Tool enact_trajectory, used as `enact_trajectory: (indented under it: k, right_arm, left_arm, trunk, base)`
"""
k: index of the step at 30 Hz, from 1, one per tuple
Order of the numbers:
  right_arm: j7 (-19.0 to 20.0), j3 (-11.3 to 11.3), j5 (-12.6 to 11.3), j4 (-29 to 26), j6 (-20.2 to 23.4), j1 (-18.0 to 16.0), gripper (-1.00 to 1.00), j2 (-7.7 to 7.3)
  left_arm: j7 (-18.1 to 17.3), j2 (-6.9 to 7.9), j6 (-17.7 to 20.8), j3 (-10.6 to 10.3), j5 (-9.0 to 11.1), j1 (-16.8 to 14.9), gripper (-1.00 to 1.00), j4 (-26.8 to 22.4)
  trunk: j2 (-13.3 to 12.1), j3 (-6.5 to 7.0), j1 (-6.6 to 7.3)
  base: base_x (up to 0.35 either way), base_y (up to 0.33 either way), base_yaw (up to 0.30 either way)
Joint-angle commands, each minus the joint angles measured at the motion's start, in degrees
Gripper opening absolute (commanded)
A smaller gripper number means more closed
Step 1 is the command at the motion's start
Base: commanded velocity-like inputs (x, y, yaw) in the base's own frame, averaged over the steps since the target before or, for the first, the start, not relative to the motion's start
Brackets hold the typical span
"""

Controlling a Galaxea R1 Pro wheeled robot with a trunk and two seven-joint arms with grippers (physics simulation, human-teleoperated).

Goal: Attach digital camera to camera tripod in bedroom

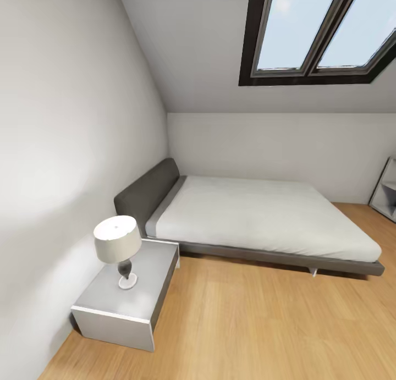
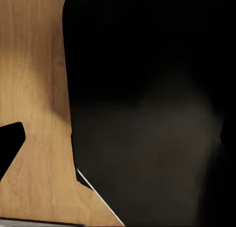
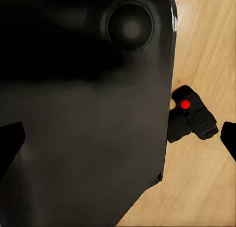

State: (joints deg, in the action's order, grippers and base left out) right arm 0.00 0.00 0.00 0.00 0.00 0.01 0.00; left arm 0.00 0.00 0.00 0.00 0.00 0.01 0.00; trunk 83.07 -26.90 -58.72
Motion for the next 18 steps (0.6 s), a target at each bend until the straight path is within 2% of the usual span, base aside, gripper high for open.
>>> enact_trajectory:
  k: [1, 6, 9, 13, 18]
  right_arm:
    - [-0.3, 0.3, 0.3, 0.0, -0.3, -0.1, 1.00, -0.33]
    - [-0.6, 0.4, 1.6, -0.1, -1.2, -0.1, 1.00, -0.44]
    - [-0.3, 0.4, 1.5, -0.1, -0.9, -0.1, 1.00, -0.42]
    - [-0.1, 0.4, 1.9, -0.1, -0.8, -0.1, 1.00, -0.40]
    - [-0.1, 0.4, 2.1, -0.1, -0.8, -0.1, 1.00, -0.37]
  left_arm:
    - [-0.1, -0.33, -0.3, 0.2, 0.3, -0.1, 1.00, -0.3]
    - [-0.1, -1.94, -1.9, 0.4, 1.9, 0.0, 1.00, -2.0]
    - [-0.1, -1.59, -2.9, 0.7, 2.9, 0.0, 1.00, -2.2]
    - [-0.1, -1.44, -2.2, 0.8, 2.1, 0.1, 1.00, -1.9]
    - [-0.1, -1.42, -2.3, 0.8, 2.4, 0.1, 1.00, -1.8]
  trunk:
    - [0.0, -0.03, 0.00]
    - [0.0, -0.03, 0.00]
    - [0.0, -0.03, 0.00]
    - [0.0, -0.03, 0.00]
    - [0.0, -0.03, 0.00]
  base:
    - [0.000, 0.000, 0.000]
    - [0.000, 0.000, 0.000]
    - [0.000, 0.000, 0.000]
    - [0.000, 0.000, 0.000]
    - [0.000, 0.000, 0.000]
